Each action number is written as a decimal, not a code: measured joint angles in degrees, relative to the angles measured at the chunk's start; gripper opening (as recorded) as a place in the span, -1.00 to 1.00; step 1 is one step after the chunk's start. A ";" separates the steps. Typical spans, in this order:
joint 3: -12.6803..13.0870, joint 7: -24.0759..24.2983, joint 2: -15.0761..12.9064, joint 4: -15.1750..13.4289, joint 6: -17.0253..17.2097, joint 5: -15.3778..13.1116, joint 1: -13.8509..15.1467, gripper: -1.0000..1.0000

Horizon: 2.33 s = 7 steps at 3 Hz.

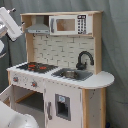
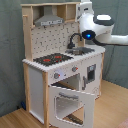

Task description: Play with the kitchen

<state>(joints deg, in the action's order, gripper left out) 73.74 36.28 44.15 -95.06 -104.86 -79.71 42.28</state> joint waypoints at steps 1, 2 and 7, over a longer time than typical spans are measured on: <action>1.61 3.22 0.00 2.61 0.08 3.47 4.29 1.00; 3.31 5.31 -0.01 4.81 0.07 6.51 7.94 1.00; 15.74 9.99 -0.23 19.27 -0.58 19.02 28.84 1.00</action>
<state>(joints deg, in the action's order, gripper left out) 89.48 46.26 43.92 -75.79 -105.43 -60.70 71.12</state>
